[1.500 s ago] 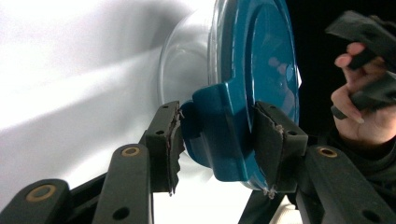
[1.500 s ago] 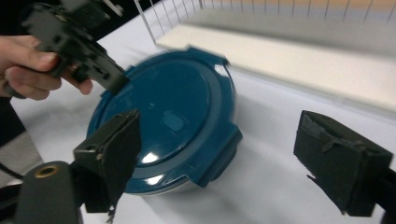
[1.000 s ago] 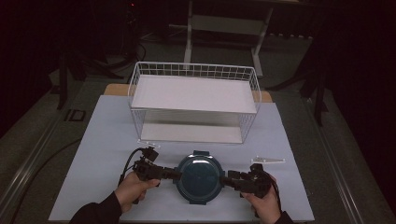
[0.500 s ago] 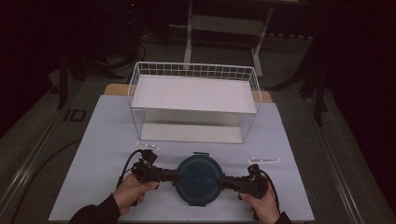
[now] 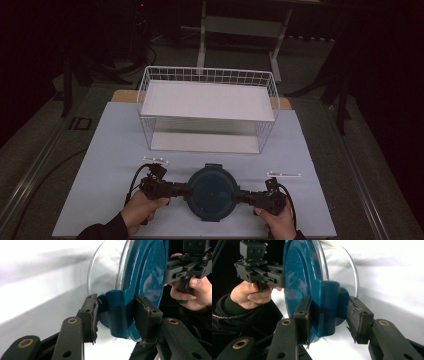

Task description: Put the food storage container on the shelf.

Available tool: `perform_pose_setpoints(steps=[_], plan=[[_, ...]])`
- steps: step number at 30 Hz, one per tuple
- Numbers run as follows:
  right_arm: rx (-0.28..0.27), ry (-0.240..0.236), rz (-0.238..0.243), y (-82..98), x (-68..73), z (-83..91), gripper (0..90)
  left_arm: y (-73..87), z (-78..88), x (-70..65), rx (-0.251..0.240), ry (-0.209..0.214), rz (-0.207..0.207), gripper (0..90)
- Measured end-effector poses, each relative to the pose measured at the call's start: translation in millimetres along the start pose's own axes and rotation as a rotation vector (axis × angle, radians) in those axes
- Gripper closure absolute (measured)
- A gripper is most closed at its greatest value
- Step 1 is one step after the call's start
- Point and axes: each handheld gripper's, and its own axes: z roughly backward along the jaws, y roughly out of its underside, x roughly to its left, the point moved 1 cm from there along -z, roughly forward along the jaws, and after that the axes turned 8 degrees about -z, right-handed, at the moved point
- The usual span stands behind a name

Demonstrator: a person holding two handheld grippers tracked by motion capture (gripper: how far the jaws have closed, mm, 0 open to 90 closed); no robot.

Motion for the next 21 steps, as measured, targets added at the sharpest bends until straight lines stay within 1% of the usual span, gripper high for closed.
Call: perform_pose_setpoints(steps=[1, 4, 5, 9, 13, 15, 18, 21], plan=[[-0.003, 0.001, -0.004, 0.0, 0.6, -0.1, 56.9, 0.4, 0.1, 0.5, -0.004, 0.005, -0.002, 56.2], [-0.001, 0.006, 0.013, -1.1, 2.4, -0.4, 56.9, -0.5, 2.0, 0.4, -0.012, -0.002, -0.022, 56.2], [-0.001, 0.002, 0.019, -2.2, 2.2, -0.7, 56.9, -1.8, 2.5, 0.0, -0.021, -0.005, -0.024, 56.2], [-0.018, -0.006, 0.046, -9.3, 5.6, -0.4, 56.9, -9.9, 8.1, -0.8, -0.039, -0.019, -0.059, 56.2], [-0.032, -0.009, 0.074, -20.5, 9.3, 0.0, 56.9, -20.0, 12.5, -0.5, -0.066, -0.030, -0.076, 56.2], [-0.041, -0.012, 0.088, -27.1, 10.6, -0.2, 56.8, -25.7, 14.4, 1.0, -0.079, -0.038, -0.095, 56.2], [-0.054, -0.015, 0.102, -38.4, 12.0, -1.3, 56.8, -36.4, 17.6, 4.6, -0.111, -0.051, -0.108, 56.2], [-0.062, -0.017, 0.115, -50.5, 11.9, -3.6, 56.9, -45.1, 18.7, 10.4, -0.128, -0.055, -0.115, 56.1]])
